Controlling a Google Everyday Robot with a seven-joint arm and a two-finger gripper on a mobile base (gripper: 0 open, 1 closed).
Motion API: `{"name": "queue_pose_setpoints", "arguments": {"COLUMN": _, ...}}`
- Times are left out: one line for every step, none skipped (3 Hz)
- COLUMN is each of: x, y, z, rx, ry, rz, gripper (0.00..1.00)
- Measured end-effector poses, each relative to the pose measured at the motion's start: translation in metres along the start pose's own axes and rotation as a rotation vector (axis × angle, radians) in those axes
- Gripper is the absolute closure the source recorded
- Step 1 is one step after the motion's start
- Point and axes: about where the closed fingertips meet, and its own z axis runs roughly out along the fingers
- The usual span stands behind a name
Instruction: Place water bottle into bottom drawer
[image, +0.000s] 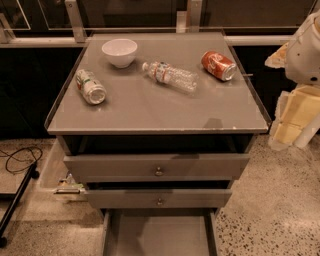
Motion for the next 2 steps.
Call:
{"name": "queue_pose_setpoints", "arguments": {"x": -0.005, "y": -0.007, "z": 0.001, "rx": 0.003, "ry": -0.009, "rz": -0.005, "gripper": 0.00}}
{"name": "queue_pose_setpoints", "arguments": {"x": -0.026, "y": -0.033, "z": 0.006, "rx": 0.028, "ry": -0.070, "rz": -0.033, "gripper": 0.00}}
